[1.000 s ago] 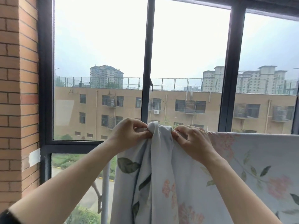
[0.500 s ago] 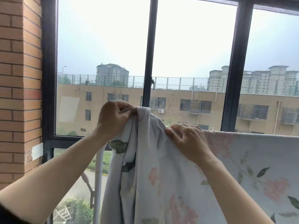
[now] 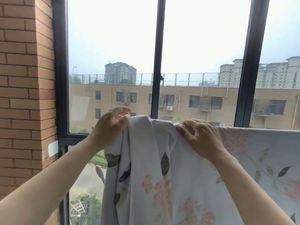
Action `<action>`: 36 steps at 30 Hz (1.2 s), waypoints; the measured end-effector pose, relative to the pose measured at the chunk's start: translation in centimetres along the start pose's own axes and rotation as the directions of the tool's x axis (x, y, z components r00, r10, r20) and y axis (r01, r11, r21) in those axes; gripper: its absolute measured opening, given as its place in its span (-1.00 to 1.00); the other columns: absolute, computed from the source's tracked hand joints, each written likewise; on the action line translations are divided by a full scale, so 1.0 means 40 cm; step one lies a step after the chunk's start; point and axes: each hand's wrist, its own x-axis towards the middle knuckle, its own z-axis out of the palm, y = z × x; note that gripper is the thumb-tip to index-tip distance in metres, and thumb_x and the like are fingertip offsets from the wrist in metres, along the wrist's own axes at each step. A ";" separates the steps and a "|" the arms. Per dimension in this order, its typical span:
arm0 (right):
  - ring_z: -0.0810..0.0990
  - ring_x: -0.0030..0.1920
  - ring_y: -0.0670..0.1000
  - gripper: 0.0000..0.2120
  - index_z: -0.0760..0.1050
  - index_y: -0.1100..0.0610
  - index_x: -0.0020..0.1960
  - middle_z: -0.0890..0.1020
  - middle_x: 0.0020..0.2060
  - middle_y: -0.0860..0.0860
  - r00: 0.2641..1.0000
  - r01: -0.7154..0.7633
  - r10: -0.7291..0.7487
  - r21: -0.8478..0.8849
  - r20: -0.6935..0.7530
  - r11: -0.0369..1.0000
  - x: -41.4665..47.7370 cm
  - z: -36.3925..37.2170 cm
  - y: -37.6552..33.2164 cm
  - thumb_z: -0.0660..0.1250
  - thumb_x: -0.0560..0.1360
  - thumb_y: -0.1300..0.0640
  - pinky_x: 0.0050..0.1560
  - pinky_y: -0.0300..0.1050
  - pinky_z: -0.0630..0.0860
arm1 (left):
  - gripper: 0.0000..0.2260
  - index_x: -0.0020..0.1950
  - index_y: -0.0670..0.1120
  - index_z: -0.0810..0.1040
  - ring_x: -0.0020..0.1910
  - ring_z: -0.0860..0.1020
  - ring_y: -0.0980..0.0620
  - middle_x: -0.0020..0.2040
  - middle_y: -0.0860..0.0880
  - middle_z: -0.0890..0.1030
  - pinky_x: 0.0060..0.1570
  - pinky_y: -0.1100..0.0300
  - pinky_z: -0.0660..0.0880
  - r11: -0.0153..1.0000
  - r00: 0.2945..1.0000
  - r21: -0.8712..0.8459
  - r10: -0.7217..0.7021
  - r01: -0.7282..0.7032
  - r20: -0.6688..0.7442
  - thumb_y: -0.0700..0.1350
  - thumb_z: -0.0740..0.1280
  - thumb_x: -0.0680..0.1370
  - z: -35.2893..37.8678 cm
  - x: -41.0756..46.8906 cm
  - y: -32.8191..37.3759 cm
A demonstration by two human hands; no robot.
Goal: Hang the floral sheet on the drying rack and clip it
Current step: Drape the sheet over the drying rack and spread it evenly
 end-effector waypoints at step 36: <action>0.56 -0.06 0.03 -0.70 0.49 0.04 0.03 0.60 -0.06 -0.05 0.967 0.176 -0.175 0.012 0.184 0.984 0.031 -0.028 -0.074 0.13 0.59 -0.15 -0.12 -0.11 0.33 | -0.50 -0.10 0.08 0.60 -0.22 0.56 0.13 -0.23 0.10 0.62 -0.19 0.09 0.53 0.994 0.992 -0.022 0.112 -0.110 0.066 0.46 0.28 0.29 0.020 -0.041 -0.076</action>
